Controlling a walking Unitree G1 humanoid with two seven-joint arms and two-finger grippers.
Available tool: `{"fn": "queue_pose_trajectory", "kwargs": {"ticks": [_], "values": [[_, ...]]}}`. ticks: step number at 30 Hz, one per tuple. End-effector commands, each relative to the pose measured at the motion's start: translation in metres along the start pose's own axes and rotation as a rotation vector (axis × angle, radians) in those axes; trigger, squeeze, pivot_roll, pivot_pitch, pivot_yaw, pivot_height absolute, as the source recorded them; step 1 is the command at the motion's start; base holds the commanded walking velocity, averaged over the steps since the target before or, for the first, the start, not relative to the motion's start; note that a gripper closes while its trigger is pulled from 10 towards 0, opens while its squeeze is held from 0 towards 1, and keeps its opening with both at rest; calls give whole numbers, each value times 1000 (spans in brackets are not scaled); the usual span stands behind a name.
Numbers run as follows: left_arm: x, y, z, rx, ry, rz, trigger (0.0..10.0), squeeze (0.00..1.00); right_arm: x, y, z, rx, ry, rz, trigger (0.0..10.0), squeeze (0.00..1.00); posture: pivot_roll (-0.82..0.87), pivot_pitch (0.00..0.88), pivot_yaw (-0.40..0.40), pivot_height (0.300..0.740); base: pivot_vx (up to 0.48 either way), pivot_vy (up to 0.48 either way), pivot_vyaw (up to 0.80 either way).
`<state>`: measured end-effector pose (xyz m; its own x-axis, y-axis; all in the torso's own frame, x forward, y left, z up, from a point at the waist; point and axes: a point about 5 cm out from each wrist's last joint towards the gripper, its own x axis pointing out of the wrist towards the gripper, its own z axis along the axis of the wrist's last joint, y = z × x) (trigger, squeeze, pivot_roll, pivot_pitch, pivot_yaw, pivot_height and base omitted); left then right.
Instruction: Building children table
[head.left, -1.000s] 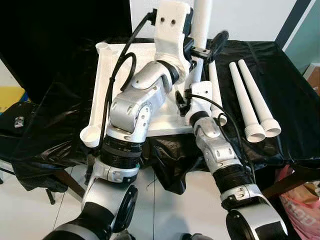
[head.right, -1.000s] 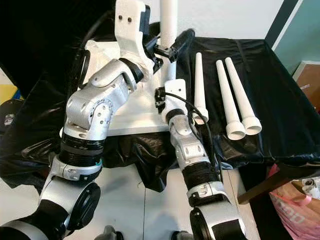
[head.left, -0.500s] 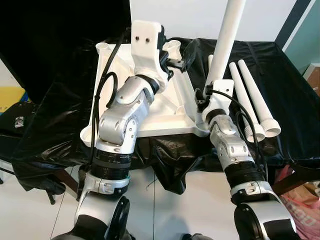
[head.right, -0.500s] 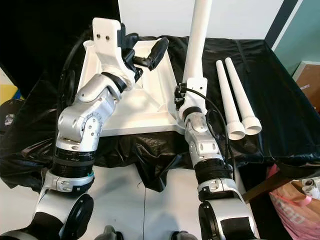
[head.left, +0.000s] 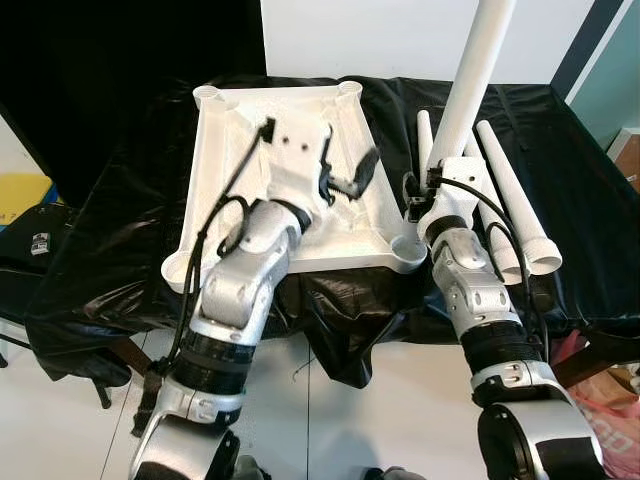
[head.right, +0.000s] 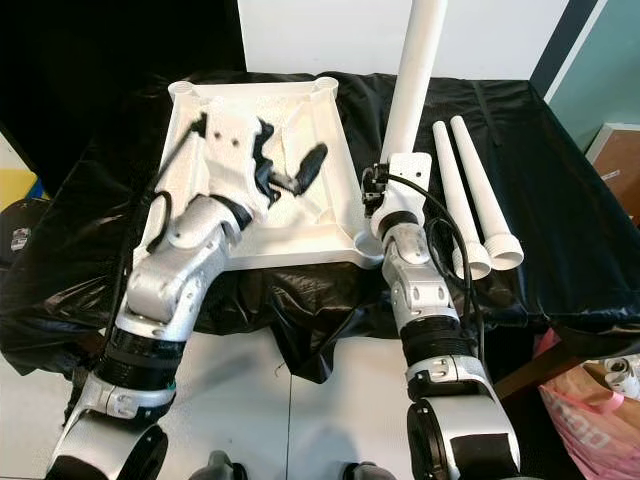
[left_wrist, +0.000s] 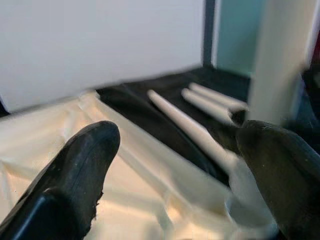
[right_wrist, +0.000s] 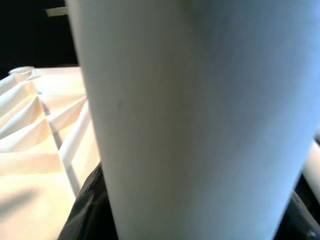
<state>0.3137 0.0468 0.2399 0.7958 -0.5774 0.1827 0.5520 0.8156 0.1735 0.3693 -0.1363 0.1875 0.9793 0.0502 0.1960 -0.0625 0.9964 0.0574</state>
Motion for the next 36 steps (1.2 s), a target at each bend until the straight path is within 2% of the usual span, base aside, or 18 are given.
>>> {"fn": "queue_pose_trajectory", "kwargs": {"ticks": [1,9,23,36], "values": [[0,-9,2,21,-9,-101,10000,0,-3,-3,-6,9,10,1,10000,0,31,62,-15,740,0,0,0],[-7,-24,-13,55,44,-185,10000,0,-8,-7,-16,36,32,-19,10000,0,33,67,-12,740,0,0,0],[-23,-37,-34,129,118,-270,10000,0,-13,-11,-36,121,91,-2,10000,0,36,82,-14,740,0,0,0],[-27,-44,-37,128,133,-305,10000,0,-7,-6,-38,135,88,52,10000,0,40,106,-16,740,0,0,0]]}}
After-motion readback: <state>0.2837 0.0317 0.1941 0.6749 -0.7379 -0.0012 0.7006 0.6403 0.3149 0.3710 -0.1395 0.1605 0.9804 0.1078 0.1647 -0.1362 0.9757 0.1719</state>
